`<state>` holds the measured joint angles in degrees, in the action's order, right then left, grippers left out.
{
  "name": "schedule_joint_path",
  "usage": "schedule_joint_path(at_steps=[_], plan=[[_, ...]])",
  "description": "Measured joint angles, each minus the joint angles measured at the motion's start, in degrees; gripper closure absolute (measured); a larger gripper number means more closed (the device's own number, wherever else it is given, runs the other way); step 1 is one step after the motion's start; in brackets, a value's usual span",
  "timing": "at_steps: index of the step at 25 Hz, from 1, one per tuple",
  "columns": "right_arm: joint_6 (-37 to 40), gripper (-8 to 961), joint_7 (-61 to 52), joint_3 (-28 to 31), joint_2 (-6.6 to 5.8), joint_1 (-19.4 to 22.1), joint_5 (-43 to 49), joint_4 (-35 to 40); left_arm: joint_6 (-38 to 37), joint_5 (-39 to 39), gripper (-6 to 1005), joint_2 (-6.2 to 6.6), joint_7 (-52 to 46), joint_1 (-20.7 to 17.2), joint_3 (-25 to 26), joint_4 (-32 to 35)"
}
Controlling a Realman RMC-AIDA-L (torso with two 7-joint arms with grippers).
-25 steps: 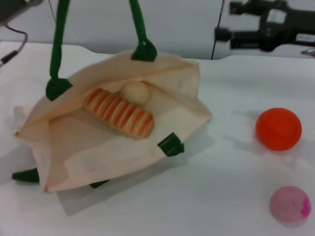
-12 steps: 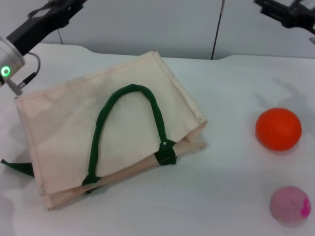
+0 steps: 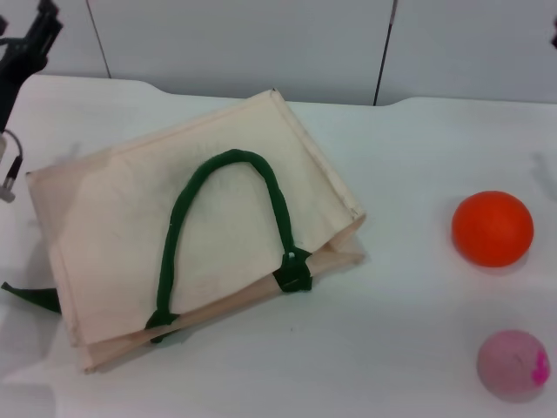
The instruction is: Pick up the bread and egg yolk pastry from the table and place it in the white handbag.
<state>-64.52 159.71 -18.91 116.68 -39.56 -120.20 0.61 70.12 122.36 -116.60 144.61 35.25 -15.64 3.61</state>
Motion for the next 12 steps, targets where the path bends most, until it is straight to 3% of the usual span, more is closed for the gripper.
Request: schedule_joint_path(at_steps=[3,12], plan=[[-0.2,56,1.8,1.1,0.13,1.3,-3.7,-1.0,1.5,3.3,137,-0.05,3.5,-0.6,0.0,-2.1],[0.3,57,1.4,3.2,-0.13,3.1,-4.7,-0.9,3.7,3.3,119,0.15,4.0,-2.0,-0.8,-2.7]])
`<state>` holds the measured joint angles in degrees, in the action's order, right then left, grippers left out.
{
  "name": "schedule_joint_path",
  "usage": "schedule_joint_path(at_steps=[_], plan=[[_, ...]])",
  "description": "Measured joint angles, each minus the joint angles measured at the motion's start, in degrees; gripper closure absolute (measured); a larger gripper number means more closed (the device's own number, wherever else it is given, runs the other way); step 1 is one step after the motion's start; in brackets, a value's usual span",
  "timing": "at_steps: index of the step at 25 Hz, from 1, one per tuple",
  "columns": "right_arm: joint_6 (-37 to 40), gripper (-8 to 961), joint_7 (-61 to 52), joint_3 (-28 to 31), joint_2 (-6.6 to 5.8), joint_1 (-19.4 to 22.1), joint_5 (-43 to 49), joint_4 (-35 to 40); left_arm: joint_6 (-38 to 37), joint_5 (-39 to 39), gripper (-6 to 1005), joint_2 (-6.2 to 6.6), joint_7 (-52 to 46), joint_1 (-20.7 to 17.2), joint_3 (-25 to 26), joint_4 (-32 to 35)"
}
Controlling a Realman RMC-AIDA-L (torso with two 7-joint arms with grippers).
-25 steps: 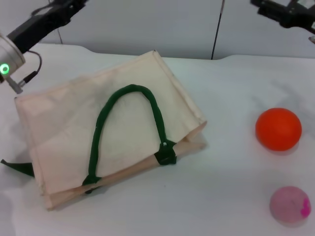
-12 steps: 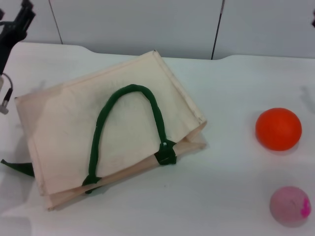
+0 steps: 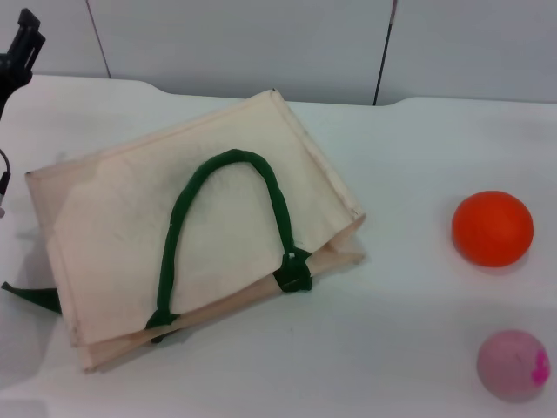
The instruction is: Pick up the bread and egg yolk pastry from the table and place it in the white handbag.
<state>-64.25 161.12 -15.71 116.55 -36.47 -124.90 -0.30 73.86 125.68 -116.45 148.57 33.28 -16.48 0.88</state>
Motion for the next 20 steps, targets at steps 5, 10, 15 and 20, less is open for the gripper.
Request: schedule_joint_path(at_steps=[5,10,15,20], plan=[[0.3,57,-0.3,1.3,-0.09,0.4,-0.6,0.5,2.4,-0.2,119,0.06,-0.1,-0.6,-0.1,0.0],[1.0,57,-4.0,2.8,-0.21,0.4,-1.5,0.7,4.7,-0.2,119,0.06,-0.1,-0.9,-0.1,-0.1],[6.0,57,-5.3,2.6,-0.39,-0.5,-1.0,2.2,4.8,-0.3,119,-0.01,0.0,-0.8,-0.2,-0.1],[6.6,57,-5.5,2.8,-0.41,-0.6,-1.1,2.3,6.3,-0.4,119,0.03,0.1,-0.6,-0.7,-0.1]])
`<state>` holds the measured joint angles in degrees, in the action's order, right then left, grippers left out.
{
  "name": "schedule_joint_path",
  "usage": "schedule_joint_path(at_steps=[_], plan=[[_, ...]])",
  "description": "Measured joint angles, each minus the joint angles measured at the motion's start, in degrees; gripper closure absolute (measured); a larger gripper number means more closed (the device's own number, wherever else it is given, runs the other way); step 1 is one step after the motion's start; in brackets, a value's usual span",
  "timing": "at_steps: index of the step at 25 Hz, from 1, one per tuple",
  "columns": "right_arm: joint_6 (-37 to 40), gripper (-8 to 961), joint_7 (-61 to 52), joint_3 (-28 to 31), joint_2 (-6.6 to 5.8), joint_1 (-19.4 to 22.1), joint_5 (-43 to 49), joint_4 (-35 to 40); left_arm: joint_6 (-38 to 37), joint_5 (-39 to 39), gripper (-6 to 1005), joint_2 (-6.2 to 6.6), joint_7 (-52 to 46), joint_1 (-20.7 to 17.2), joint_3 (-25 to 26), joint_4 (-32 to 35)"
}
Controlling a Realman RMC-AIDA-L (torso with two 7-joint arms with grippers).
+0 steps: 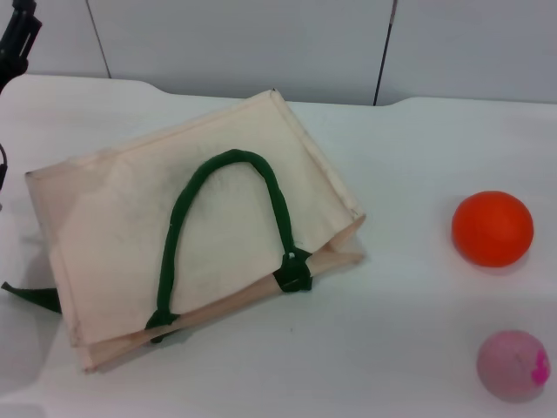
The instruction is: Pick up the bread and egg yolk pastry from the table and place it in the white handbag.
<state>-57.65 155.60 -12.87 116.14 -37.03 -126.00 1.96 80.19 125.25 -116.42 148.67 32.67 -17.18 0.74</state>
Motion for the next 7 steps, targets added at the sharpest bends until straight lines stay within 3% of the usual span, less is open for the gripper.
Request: schedule_joint_path(at_steps=[7], plan=[[0.2,57,-0.3,0.3,-0.03,0.1,-0.2,0.0,1.7,-1.0,119,-0.04,0.5,0.0,-0.1,0.0]])
